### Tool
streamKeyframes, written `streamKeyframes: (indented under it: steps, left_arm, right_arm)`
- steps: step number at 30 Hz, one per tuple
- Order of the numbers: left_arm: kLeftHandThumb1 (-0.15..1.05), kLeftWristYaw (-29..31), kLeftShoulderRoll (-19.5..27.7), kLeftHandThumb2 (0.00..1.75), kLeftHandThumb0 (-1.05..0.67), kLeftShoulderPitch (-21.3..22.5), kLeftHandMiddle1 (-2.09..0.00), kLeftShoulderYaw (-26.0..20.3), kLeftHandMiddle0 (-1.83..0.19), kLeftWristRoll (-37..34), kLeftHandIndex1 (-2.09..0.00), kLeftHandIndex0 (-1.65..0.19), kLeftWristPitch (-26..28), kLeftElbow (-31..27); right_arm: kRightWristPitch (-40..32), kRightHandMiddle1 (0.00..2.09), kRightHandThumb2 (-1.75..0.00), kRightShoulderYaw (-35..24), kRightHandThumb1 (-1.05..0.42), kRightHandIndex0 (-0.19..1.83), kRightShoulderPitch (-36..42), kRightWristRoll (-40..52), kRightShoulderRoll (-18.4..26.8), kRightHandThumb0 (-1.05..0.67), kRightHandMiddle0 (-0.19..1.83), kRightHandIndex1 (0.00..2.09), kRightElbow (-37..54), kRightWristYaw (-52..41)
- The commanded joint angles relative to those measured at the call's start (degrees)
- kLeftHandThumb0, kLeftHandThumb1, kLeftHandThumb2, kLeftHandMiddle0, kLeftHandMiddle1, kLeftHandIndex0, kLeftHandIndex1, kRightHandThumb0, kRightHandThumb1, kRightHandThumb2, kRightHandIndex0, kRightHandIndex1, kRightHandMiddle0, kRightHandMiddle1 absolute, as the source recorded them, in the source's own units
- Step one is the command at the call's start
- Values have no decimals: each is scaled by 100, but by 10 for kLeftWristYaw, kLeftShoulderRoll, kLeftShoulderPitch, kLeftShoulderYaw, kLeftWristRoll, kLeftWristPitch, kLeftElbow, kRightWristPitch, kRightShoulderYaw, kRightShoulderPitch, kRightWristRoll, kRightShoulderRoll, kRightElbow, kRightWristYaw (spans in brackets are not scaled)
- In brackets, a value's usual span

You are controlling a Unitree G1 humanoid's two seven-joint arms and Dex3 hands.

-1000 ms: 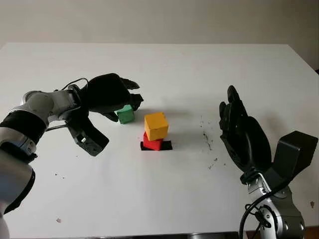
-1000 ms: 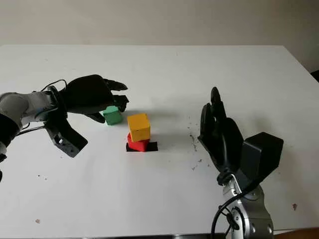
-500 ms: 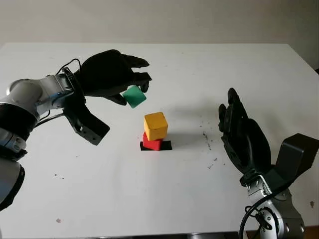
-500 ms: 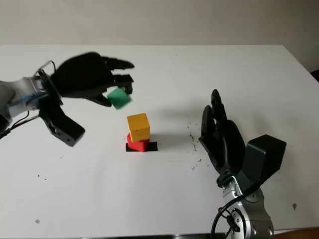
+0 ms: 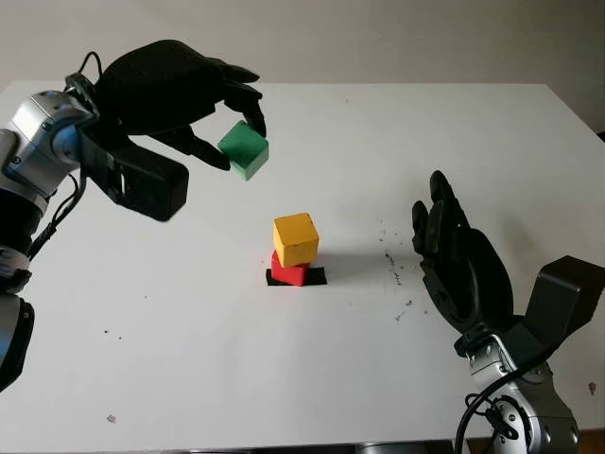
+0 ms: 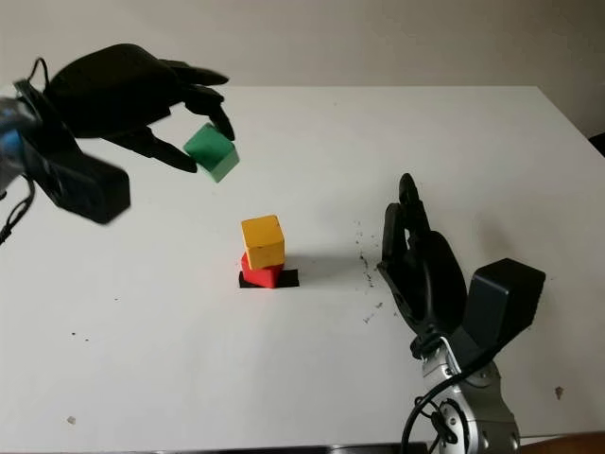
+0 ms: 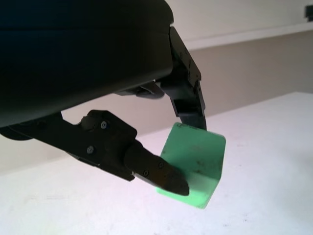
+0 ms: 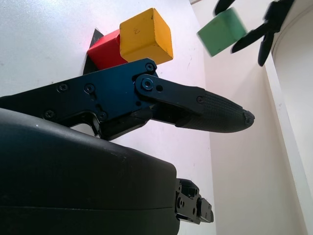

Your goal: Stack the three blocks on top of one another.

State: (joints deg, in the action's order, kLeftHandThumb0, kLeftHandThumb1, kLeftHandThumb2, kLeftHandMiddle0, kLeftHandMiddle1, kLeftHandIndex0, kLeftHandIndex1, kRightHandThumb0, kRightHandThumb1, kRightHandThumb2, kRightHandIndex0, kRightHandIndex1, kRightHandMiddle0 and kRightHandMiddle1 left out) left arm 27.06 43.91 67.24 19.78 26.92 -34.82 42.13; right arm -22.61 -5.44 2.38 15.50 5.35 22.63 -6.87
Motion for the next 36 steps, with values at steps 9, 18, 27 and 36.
streamKeyframes:
  steps: [9,18,27,36]
  left_arm:
    - [99,206,-63,6,-48,120,-5,-16,-35,-89,-124,-49,49,23]
    - [102,306,-108,6,-48,112,-5,-14,-33,-105,-147,-35,127,-18]
    - [101,316,-118,5,-45,39,-5,-35,-34,-150,-154,-35,203,-54]
    - [103,323,-109,6,-43,-1,-4,-37,-29,-159,-156,-30,220,-82]
  right_arm:
    - [4,0,-66,11,-105,-19,-3,-3,-21,-75,-19,0,1,21]
    - [8,0,-68,17,-105,-19,0,-6,-23,-74,-19,0,-2,19]
    - [7,0,-66,17,-105,-19,5,-8,-27,-75,-19,0,1,22]
    - [6,0,-67,18,-105,-19,1,-12,-27,-74,-19,0,0,23]
